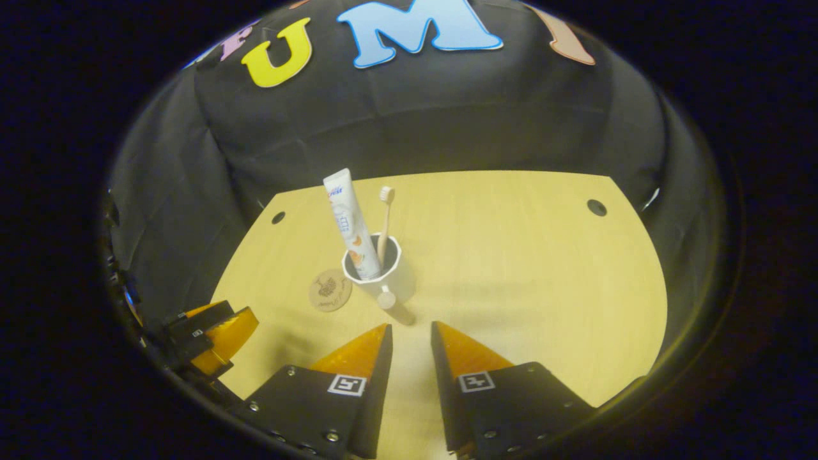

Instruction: Put the toothbrush and toothpaste on the desktop into the cup, then pick up the cup and place it on the coaster on the desktop.

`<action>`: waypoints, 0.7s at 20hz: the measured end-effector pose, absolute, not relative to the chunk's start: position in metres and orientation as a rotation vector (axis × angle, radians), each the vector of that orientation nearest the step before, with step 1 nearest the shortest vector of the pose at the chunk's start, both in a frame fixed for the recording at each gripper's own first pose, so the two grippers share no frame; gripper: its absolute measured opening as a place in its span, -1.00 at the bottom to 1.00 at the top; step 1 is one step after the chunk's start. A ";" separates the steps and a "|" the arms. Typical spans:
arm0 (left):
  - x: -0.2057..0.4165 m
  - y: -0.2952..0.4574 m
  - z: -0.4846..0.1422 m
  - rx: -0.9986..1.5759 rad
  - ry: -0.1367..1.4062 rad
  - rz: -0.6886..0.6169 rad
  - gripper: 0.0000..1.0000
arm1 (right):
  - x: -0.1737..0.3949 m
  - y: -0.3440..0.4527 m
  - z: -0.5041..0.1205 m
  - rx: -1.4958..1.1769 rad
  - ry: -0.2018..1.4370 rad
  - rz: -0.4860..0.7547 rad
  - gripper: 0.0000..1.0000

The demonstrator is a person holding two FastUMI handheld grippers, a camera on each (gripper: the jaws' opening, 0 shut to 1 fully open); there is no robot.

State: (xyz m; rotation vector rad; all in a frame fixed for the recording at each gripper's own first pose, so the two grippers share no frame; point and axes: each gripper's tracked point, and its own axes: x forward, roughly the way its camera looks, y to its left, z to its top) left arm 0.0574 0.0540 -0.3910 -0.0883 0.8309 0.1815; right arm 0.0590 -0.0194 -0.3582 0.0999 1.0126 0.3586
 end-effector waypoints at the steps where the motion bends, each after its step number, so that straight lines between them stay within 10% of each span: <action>1: 0.050 0.062 -0.391 -0.093 0.836 0.199 0.67 | 0.063 -0.018 -0.360 0.068 1.024 0.369 -0.21; 14: 0.000 0.122 -0.409 -0.152 0.902 0.361 0.67 | 0.087 0.019 -0.402 -0.168 1.174 0.497 -0.20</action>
